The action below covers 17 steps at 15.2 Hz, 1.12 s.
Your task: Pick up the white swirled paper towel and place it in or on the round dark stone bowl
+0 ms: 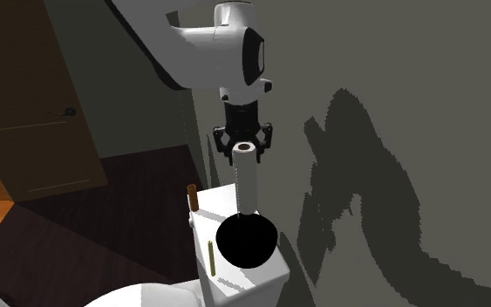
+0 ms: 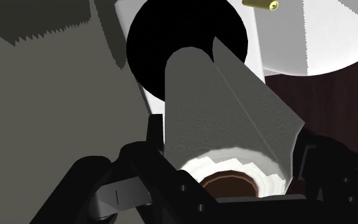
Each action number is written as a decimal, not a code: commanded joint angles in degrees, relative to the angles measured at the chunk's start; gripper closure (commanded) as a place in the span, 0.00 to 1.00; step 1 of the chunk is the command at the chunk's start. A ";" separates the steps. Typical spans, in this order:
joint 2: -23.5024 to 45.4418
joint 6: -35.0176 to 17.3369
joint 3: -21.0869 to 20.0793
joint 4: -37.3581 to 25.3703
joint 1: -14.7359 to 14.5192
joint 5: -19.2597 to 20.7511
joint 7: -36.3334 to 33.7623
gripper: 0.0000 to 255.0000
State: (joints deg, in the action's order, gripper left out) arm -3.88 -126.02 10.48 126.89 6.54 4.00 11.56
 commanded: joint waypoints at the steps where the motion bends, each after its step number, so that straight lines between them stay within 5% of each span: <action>1: 0.71 -1.56 0.07 0.82 0.04 -0.09 0.09 1.00; 17: 8.13 -13.86 0.20 5.78 0.21 -1.33 0.64 1.00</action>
State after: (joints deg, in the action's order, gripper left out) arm 3.72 -139.01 10.70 132.37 6.74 2.77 12.18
